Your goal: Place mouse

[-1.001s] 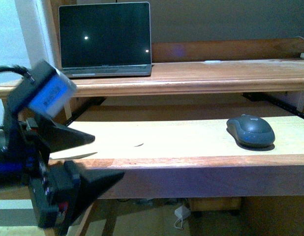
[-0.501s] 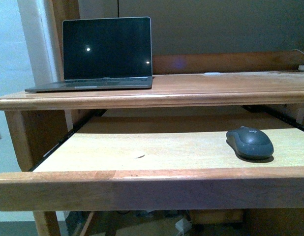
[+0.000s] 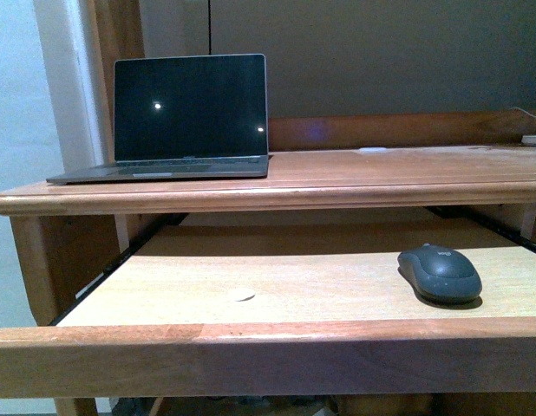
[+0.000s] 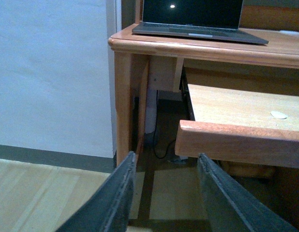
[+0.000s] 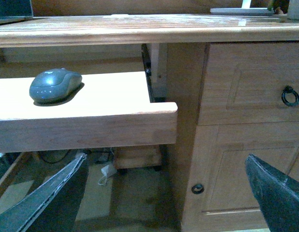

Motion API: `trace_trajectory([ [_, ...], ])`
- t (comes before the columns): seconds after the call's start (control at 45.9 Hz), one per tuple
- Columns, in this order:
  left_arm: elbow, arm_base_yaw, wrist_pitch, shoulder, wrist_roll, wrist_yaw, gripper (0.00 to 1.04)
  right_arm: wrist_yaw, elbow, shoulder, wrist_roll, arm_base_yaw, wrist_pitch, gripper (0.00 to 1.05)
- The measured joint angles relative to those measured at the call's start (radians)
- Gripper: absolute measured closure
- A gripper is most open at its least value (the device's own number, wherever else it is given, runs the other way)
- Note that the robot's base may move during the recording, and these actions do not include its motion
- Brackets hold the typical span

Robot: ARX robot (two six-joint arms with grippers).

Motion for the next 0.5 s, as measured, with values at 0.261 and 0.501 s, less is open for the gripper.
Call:
trace_trajectory([
  [0.261,-0.037,0.206,-0.010,-0.049,0.016,0.193,1.02,-0.168,0.194,0.460,0.258,-0.027,0.168,0.07],
  [0.501,-0.063,0.221,-0.010,-0.072,0.018,0.209,1.02,-0.054,0.482,0.914,0.232,0.163,0.353,0.07],
])
